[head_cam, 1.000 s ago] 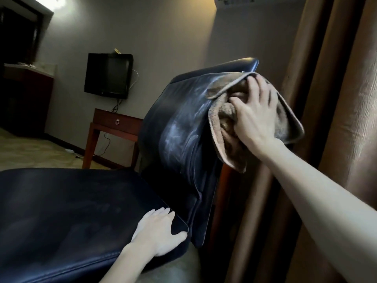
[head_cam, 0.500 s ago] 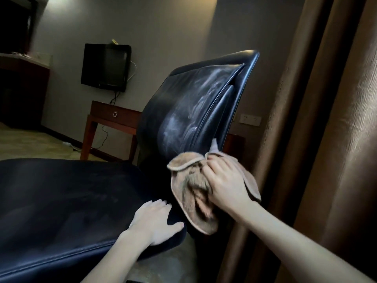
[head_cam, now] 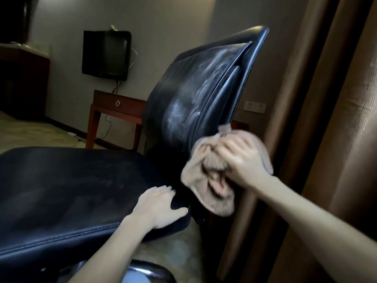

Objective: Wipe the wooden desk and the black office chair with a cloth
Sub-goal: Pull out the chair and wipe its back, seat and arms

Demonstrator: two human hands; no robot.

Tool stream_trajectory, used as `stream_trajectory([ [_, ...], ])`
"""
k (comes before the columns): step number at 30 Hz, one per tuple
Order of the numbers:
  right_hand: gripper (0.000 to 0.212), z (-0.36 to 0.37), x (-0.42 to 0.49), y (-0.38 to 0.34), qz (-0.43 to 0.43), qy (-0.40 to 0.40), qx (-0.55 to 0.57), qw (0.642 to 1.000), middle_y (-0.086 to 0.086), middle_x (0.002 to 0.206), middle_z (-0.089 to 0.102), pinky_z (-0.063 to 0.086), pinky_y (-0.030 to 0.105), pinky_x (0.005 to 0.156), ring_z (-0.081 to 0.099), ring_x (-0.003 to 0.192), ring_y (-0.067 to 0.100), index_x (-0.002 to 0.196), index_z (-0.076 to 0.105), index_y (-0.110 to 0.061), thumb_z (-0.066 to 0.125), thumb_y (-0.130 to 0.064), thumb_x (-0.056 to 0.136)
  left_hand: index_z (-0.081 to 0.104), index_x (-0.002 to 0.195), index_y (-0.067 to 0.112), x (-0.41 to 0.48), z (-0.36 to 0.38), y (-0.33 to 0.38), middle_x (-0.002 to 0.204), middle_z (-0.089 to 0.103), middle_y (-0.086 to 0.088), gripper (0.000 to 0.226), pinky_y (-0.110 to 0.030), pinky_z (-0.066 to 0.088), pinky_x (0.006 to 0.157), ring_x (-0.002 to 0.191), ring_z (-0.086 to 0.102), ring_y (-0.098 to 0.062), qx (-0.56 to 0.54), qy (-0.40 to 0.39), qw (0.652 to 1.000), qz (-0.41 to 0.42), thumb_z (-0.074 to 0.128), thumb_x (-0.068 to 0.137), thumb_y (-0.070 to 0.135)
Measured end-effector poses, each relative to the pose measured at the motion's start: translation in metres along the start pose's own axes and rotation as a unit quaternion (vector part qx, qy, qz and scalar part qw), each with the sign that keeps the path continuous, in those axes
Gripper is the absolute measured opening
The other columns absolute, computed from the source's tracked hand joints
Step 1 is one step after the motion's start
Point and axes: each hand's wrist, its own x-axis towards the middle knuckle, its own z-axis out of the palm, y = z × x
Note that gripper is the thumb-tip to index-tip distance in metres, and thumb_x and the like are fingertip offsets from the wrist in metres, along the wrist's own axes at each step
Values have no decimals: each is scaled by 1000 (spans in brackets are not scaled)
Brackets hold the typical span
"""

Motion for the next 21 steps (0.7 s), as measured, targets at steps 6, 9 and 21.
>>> stream_trajectory([
  [6,23,9,-15,-22,38,-4,51,998,15,125,69,42,53,109,59,128,36,105,75,-6,62,-8,87,58,133,36,-11,-7,-5,132,61,13,67,-33,41,98,128,54,-19,-9,3,1000,5,47,83,79],
  [9,27,24,-60,-67,37,-34,141,989,18,125,69,41,55,112,61,126,37,108,75,-1,57,-12,92,59,122,34,-15,-9,-4,127,60,13,49,-31,37,89,126,53,-18,-7,-2,1000,4,47,89,67],
  [21,28,34,-96,-71,-200,-167,143,955,5,125,68,37,42,116,59,128,28,100,70,-14,42,-17,103,57,136,31,-11,-5,-3,144,56,10,62,-29,30,111,139,43,-12,-4,17,1000,16,43,91,71],
])
